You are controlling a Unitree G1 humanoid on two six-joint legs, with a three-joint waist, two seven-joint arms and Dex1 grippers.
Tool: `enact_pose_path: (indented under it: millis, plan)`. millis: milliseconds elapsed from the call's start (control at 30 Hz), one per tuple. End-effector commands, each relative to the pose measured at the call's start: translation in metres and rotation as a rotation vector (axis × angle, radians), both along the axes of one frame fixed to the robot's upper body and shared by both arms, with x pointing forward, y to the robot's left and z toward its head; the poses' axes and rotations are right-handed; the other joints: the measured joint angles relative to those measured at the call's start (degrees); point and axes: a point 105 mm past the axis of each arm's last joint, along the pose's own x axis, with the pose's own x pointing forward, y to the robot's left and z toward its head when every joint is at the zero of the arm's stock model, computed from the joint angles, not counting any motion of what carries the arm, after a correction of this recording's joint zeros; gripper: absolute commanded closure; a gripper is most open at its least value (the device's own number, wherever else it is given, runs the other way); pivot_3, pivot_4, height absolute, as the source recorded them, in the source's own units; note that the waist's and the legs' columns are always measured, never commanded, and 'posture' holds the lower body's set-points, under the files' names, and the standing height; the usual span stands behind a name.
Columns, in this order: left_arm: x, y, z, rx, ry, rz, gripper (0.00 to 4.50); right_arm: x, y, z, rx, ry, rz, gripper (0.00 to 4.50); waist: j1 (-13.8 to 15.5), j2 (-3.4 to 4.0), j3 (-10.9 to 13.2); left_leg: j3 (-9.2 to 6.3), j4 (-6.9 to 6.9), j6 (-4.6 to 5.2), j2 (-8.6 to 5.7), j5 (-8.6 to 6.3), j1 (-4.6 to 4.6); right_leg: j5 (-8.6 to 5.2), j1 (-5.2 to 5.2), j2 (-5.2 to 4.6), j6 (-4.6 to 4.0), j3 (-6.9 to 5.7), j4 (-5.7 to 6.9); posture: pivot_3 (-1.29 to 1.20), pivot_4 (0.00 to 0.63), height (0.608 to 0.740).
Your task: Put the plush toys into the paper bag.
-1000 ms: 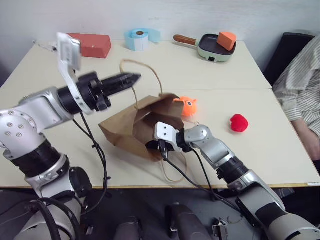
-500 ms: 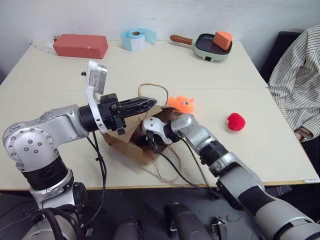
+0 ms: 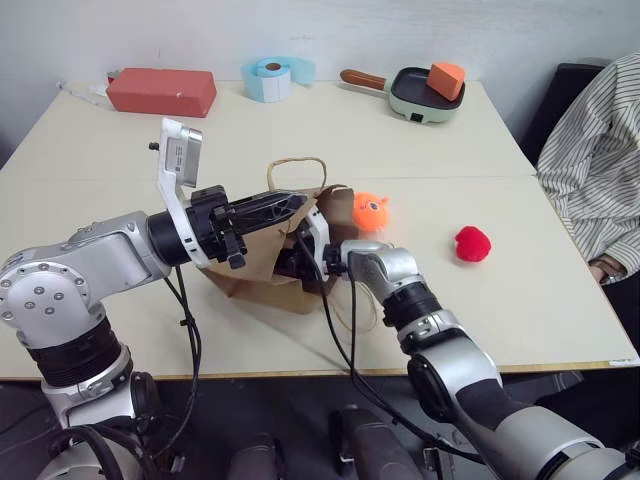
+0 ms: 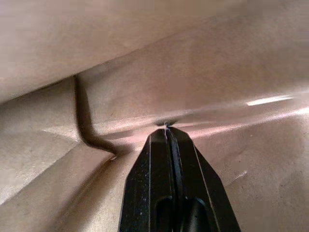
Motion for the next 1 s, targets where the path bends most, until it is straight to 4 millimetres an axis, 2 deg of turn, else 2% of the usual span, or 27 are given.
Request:
enact_pose_path:
  millis: [33, 167, 367, 433, 500, 600, 667, 700, 767, 867, 1000]
  plan:
    - [-0.003, 0.003, 0.013, -0.036, -0.044, 0.01, 4.5, 0.003, 0.004, -0.017, -0.137, -0.079, -0.014, 4.46, -0.05, 0.0, 0.0, 0.0, -0.01, 0.0, 0.0, 0.0, 0.0, 0.0, 0.0, 0.0, -0.01, 0.0, -0.01, 0.0, 0.15, 0.74]
    - [0.006, 0.016, 0.034, -0.106, -0.063, 0.069, 4.5, -0.003, 0.007, -0.043, -0.33, -0.238, 0.063, 4.46, -0.15, -0.01, -0.01, 0.0, -0.01, -0.01, 0.0, 0.01, 0.09, 0.0, 0.1, 0.0, -0.01, 0.01, -0.03, 0.0, 0.15, 0.74]
    - [0.018, 0.035, 0.058, -0.183, -0.082, 0.138, 4.5, -0.013, 0.008, -0.054, -0.4, -0.354, 0.167, 4.46, -0.28, 0.0, -0.01, 0.0, -0.04, -0.06, -0.03, 0.03, 0.15, 0.0, 0.1, 0.01, -0.01, 0.03, -0.01, 0.0, 0.15, 0.74]
    - [0.018, 0.035, 0.061, -0.198, -0.085, 0.135, 4.5, -0.015, 0.006, -0.057, -0.421, -0.381, 0.186, 4.46, -0.2, 0.0, -0.01, -0.01, -0.07, -0.06, -0.03, 0.03, 0.14, 0.0, 0.1, 0.01, -0.01, 0.01, -0.01, 0.0, 0.15, 0.74]
    - [0.016, 0.028, 0.055, -0.157, -0.087, 0.12, 4.5, -0.015, 0.006, -0.055, -0.411, -0.391, 0.179, 4.46, -0.2, 0.0, -0.01, -0.01, -0.09, -0.06, -0.03, 0.03, 0.14, 0.0, 0.1, 0.0, -0.01, 0.01, -0.03, 0.0, 0.15, 0.74]
    - [0.016, 0.016, 0.029, -0.037, -0.074, 0.116, 4.5, -0.013, 0.006, -0.044, -0.376, -0.445, 0.167, 4.46, -0.22, 0.01, -0.02, -0.02, -0.12, -0.06, -0.02, 0.03, 0.14, 0.0, 0.1, 0.0, -0.01, 0.02, -0.04, 0.0, 0.15, 0.74]
    - [0.025, 0.015, 0.002, 0.085, -0.049, 0.175, 4.5, -0.018, 0.01, -0.015, -0.262, -0.523, 0.176, 4.46, -0.17, 0.01, -0.01, -0.02, -0.14, -0.07, -0.03, 0.04, 0.14, -0.01, 0.1, 0.0, -0.01, 0.01, -0.04, 0.0, 0.15, 0.74]
    - [0.027, 0.016, -0.006, 0.118, -0.047, 0.19, 4.5, -0.021, 0.01, -0.005, -0.226, -0.541, 0.177, 4.46, -0.1, 0.03, 0.0, -0.03, -0.17, -0.08, -0.03, 0.04, 0.13, -0.01, 0.1, 0.01, -0.02, 0.01, -0.06, 0.0, 0.15, 0.74]
    - [0.035, 0.024, -0.017, 0.173, -0.05, 0.241, 4.5, -0.032, 0.004, 0.025, -0.114, -0.565, 0.184, 4.46, 0.05, 0.04, 0.03, -0.03, -0.17, -0.08, -0.03, 0.04, 0.07, -0.01, 0.05, 0.01, -0.02, 0.02, -0.07, 0.0, 0.15, 0.74]
    - [0.041, 0.035, -0.027, 0.246, -0.066, 0.274, 4.5, -0.048, -0.018, 0.053, -0.055, -0.602, 0.195, 4.46, 0.33, 0.07, 0.06, -0.06, -0.17, -0.08, -0.04, 0.04, -0.05, -0.01, -0.06, 0.0, -0.02, 0.0, -0.08, 0.0, 0.15, 0.74]
    - [0.043, 0.041, -0.025, 0.256, -0.079, 0.271, 4.5, -0.067, -0.058, 0.07, -0.045, -0.584, 0.162, 4.46, 1.47, 0.06, 0.05, -0.15, -0.29, -0.08, -0.04, 0.04, -0.05, -0.03, -0.03, 0.0, -0.04, -0.05, -0.23, 0.0, 0.15, 0.74]
